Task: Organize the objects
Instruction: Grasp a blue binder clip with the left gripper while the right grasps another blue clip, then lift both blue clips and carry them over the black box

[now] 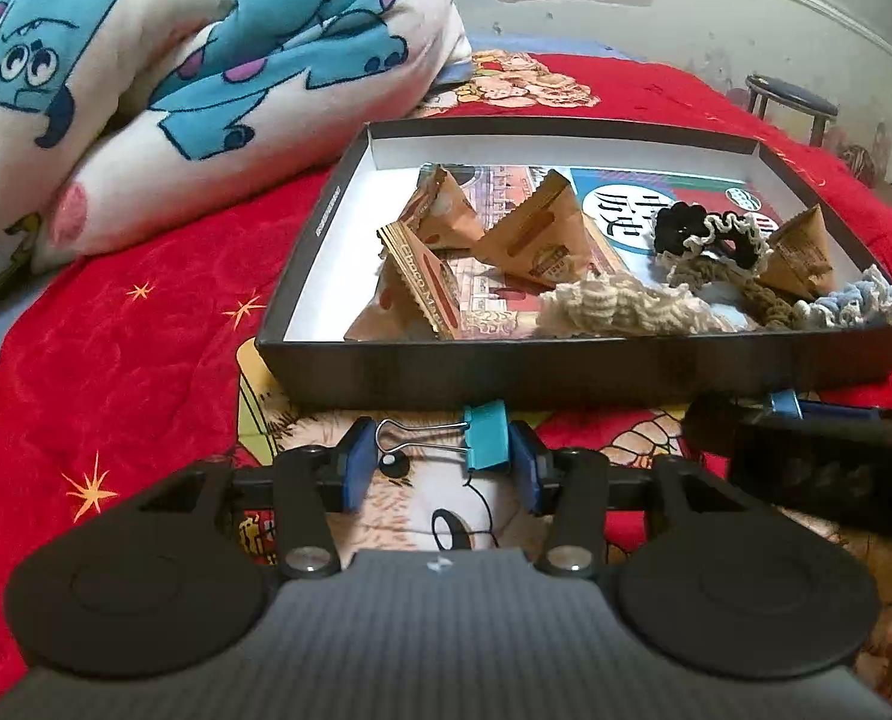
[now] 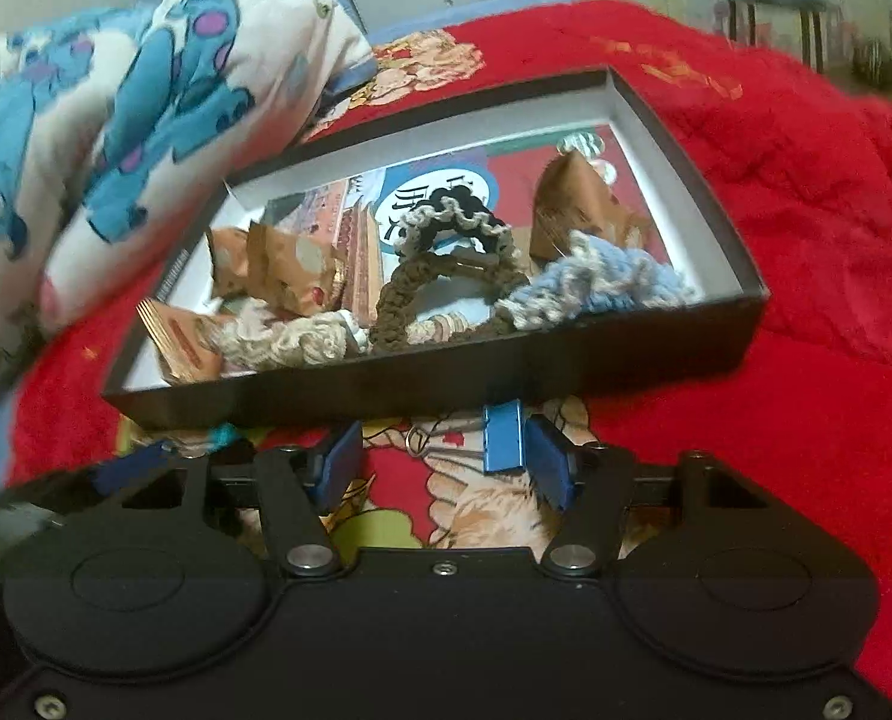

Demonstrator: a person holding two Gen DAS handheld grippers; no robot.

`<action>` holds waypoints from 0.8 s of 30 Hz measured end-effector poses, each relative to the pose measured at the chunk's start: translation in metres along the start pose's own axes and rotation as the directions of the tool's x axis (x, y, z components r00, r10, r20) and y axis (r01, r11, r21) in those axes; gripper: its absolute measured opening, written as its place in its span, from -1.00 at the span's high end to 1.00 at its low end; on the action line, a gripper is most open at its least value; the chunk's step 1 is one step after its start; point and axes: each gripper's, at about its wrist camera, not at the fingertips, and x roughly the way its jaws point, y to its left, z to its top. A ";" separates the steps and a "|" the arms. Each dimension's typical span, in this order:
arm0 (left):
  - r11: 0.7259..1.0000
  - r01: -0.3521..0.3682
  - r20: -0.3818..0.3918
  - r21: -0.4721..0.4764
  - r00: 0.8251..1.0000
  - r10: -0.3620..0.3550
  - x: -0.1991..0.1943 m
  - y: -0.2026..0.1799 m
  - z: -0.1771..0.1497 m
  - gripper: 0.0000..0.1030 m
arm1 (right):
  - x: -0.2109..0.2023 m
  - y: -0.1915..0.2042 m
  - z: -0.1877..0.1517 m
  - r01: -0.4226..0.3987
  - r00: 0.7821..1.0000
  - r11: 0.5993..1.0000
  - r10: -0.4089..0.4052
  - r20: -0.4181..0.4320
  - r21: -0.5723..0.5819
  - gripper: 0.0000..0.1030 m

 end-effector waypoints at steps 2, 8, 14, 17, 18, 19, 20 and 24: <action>1.000 -0.003 0.001 0.006 1.000 0.003 0.000 -0.001 0.000 0.01 | 0.001 0.008 -0.004 0.042 0.999 0.998 -0.042 0.010 -0.046 0.07; 1.000 -0.002 -0.003 0.000 1.000 0.002 0.000 -0.001 0.001 0.01 | -0.003 0.005 -0.004 0.046 0.999 0.999 -0.046 0.014 -0.016 0.17; 1.000 -0.007 -0.011 0.010 1.000 0.007 -0.001 -0.001 0.003 0.01 | -0.013 0.000 -0.001 0.005 1.000 0.999 -0.006 0.015 0.034 0.18; 1.000 -0.007 -0.015 0.024 1.000 0.007 -0.002 -0.004 0.004 0.01 | -0.019 -0.004 0.001 -0.008 1.000 0.998 0.006 0.029 0.056 0.18; 1.000 -0.007 -0.016 0.029 1.000 0.007 -0.002 -0.005 0.005 0.01 | -0.020 -0.004 0.002 -0.007 0.999 0.998 0.005 0.033 0.056 0.18; 0.999 -0.006 -0.016 0.033 1.000 0.006 -0.003 -0.005 0.005 0.01 | -0.022 -0.005 0.003 -0.013 0.999 0.998 0.011 0.037 0.060 0.18; 0.999 -0.005 -0.017 0.037 1.000 0.006 -0.004 -0.006 0.006 0.01 | -0.023 -0.006 0.004 -0.020 0.999 0.998 0.018 0.040 0.066 0.18; 0.999 0.005 0.000 0.048 1.000 -0.005 -0.012 -0.008 0.010 0.01 | -0.031 -0.008 0.007 -0.060 0.997 0.995 0.056 0.054 0.080 0.18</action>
